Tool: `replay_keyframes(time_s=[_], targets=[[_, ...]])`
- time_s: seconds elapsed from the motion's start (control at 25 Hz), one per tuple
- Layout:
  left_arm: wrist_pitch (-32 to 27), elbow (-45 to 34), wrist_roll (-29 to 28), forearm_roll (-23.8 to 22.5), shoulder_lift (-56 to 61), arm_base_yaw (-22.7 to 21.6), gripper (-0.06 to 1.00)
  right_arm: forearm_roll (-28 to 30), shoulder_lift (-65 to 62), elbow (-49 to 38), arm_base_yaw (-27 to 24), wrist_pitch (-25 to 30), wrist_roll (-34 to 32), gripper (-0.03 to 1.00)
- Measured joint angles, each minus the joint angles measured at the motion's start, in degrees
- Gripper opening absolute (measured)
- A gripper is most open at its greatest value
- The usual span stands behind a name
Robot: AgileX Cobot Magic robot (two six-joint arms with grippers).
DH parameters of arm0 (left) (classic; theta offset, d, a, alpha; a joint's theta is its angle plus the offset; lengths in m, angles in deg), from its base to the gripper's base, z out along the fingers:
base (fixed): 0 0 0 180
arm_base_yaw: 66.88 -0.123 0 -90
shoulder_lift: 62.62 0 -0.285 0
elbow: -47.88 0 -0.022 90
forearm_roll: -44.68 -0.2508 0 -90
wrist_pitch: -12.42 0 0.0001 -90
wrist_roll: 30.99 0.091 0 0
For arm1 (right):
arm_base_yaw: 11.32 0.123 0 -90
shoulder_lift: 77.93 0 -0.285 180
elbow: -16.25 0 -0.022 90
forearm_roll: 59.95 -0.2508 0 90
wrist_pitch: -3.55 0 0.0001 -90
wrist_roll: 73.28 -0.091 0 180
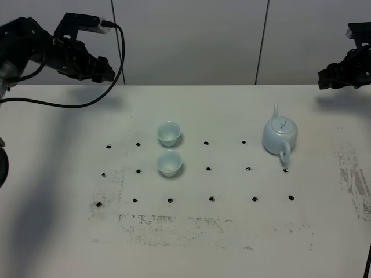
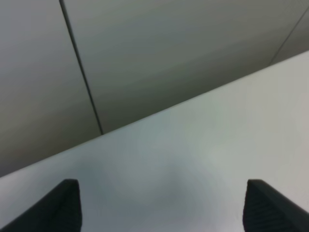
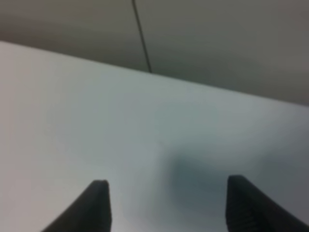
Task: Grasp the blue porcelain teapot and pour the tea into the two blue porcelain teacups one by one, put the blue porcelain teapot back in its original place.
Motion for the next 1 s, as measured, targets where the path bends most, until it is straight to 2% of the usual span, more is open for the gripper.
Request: replay_keyframes(time_s=[0.2, 0.32, 0.44, 0.6, 0.76, 0.88, 1.0], targets=[[-0.06, -8.07, -0.96, -4.88, 8.77, 0.26, 0.64, 5.26, -7.81, -7.56, 0.06, 0.95, -1.38, 0.50], [-0.49, -12.30, -4.57, -9.22, 12.33, 0.26, 0.60, 6.63, -11.39, -10.24, 0.06, 1.33, -1.53, 0.50], [-3.44, -13.74, -7.88, -13.75, 13.01, 0.28, 0.52, 8.12, -13.08, -11.21, -0.07, 4.97, -3.35, 0.50], [-6.33, -14.33, -8.89, -14.43, 15.78, 0.28, 0.41, 6.22, -15.40, -15.78, -1.33, 6.26, -4.94, 0.50], [-6.11, -16.10, -9.16, -14.06, 20.72, 0.28, 0.32, 5.43, -21.65, -28.45, -3.79, 5.93, -4.95, 0.50], [-4.21, -20.90, -9.16, -13.98, 24.43, 0.28, 0.30, 5.51, -30.05, -41.75, -5.27, -1.56, -3.86, 0.50], [0.79, -30.19, -9.16, -13.98, 29.26, 0.28, 0.29, 5.62, -38.45, -52.87, -5.44, -11.61, -2.23, 0.50]])
